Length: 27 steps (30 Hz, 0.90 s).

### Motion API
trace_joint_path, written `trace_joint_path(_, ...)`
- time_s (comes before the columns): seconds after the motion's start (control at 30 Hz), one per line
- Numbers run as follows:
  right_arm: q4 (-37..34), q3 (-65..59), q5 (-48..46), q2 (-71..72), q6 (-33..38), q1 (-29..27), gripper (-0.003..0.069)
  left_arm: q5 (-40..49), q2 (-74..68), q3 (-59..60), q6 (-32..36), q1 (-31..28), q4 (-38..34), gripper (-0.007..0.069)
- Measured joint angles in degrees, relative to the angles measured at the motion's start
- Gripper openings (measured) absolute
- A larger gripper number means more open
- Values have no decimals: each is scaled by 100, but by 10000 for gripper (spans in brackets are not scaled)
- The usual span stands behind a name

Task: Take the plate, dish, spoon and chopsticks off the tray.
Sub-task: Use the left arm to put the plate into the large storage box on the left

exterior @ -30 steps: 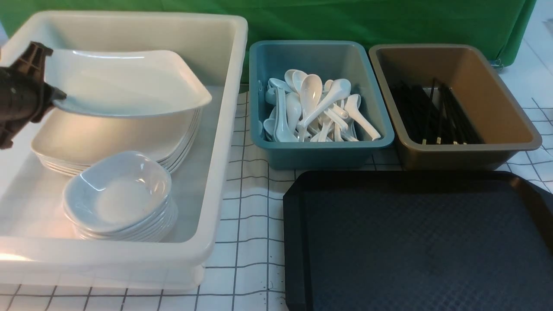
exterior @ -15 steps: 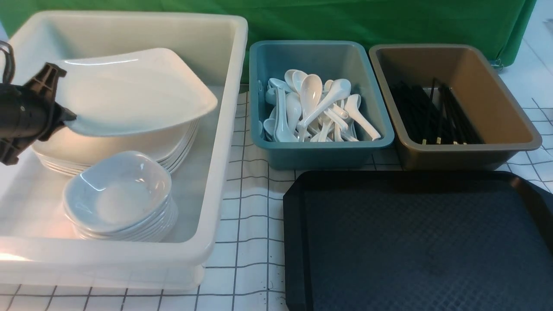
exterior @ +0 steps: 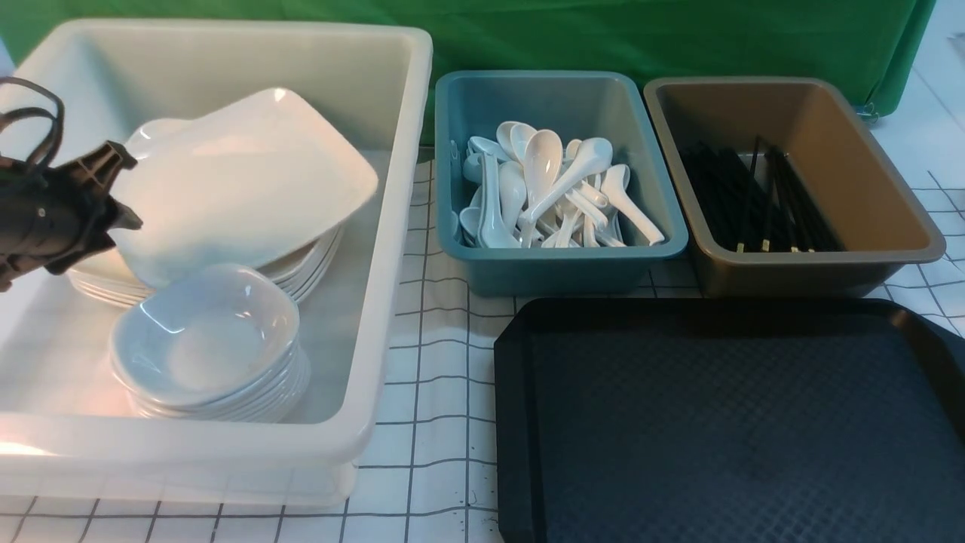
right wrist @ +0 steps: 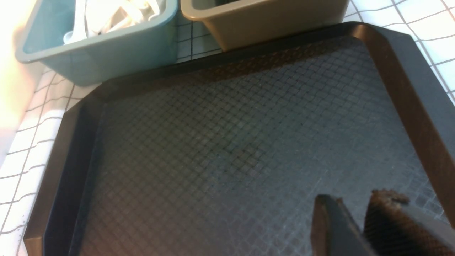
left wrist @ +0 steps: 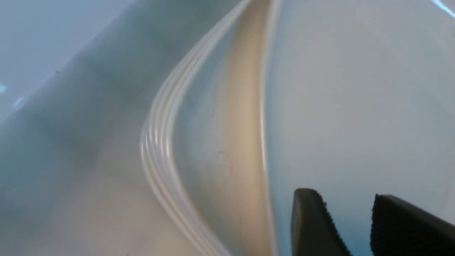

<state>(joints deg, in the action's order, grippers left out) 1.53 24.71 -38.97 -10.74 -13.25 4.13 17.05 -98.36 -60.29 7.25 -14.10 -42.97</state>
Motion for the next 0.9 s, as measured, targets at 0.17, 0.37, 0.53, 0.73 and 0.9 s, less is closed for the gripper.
trace_joint_path(0.17,0,0,0,0,0,0,215,221,108,0,0,0,500,302)
trace_joint_path(0.37,0,0,0,0,0,0,223,480,349,0,-4,0,1188,212)
trace_joint_path(0.53,0,0,0,0,0,0,228,931,449,-5,229,5,1479,18)
trace_joint_path(0.73,0,0,1,0,0,0,230,1044,271,-5,1042,10,1022,-3)
trace_joint_path(0.9,0,0,1,0,0,0,234,796,-84,-15,1143,16,931,-2)
